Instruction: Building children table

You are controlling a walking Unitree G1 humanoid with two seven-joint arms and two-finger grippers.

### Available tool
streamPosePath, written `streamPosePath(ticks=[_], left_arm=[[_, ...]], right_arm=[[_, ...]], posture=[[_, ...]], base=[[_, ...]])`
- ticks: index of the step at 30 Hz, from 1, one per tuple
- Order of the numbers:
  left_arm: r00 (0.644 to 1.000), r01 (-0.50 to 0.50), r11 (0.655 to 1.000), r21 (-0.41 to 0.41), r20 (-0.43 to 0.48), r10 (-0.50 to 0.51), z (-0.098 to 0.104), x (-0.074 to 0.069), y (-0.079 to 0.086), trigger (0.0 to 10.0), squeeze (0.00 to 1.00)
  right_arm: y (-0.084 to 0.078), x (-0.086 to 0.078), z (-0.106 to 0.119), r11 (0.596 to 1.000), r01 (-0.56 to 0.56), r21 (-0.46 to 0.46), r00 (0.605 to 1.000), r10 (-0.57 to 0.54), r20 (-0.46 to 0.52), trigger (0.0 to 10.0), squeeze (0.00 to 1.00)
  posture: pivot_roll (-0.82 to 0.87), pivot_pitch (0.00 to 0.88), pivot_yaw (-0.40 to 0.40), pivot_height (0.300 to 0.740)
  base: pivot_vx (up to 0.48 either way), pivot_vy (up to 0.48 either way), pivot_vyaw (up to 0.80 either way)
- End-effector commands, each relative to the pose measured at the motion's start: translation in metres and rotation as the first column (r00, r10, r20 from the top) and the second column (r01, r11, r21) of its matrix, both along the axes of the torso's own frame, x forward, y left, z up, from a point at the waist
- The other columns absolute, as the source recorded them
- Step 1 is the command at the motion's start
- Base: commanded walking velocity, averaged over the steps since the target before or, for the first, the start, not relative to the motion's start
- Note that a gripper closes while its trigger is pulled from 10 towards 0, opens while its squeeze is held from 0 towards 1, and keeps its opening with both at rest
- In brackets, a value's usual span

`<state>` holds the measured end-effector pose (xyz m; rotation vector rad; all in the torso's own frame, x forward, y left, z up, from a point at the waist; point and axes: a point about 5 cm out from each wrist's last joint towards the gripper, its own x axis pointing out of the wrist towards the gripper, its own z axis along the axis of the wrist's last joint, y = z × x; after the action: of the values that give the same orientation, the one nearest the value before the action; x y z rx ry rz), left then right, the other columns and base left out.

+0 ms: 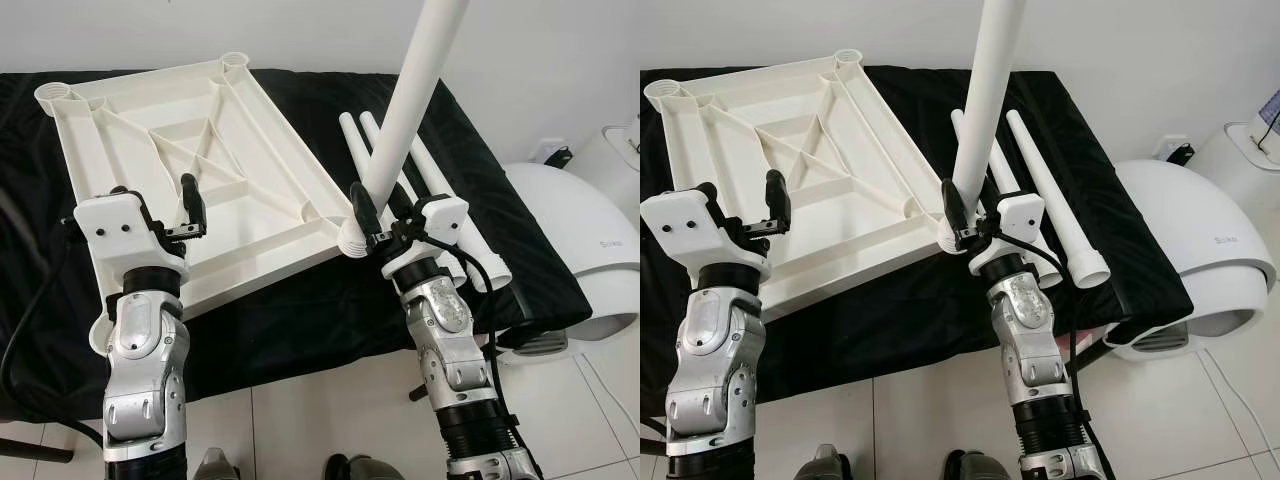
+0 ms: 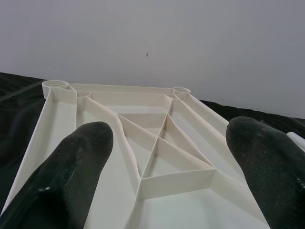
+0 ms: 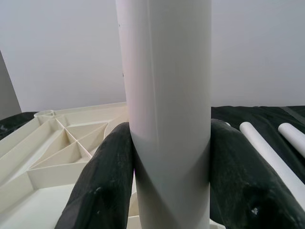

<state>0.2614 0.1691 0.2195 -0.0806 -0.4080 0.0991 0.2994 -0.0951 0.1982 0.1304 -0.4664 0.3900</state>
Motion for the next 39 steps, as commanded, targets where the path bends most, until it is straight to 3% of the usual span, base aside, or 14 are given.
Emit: streamPosePath(ticks=[1, 17, 39], left_arm=[[1.0, -0.029, 1.0, -0.002, 0.006, 0.029, 0.0, -0.002, 0.0, 10.0, 0.0], [0.999, 0.031, 0.999, 0.024, 0.015, -0.031, 0.0, -0.004, -0.008, 10.0, 0.0], [0.999, 0.037, 0.999, 0.04, 0.006, -0.037, -0.002, -0.005, -0.009, 10.0, 0.0]], right_arm=[[0.0, -0.001, -0.014, 1.0, -0.008, -0.005, 0.998, 0.008, -0.067, 10.0, 0.0], [-0.008, 0.0, -0.006, 1.0, 0.015, 0.014, 1.0, -0.015, -0.025, 10.0, 0.0], [-0.004, -0.017, -0.002, 0.999, -0.044, 0.024, 0.999, 0.043, 0.017, 10.0, 0.0]], posture=[[0.13, 0.138, -0.075, 0.74], [0.13, 0.126, -0.073, 0.74], [0.12, 0.132, -0.068, 0.74]], base=[[0.0, 0.0, 0.0], [0.0, 0.0, 0.0], [0.0, 0.0, 0.0]])
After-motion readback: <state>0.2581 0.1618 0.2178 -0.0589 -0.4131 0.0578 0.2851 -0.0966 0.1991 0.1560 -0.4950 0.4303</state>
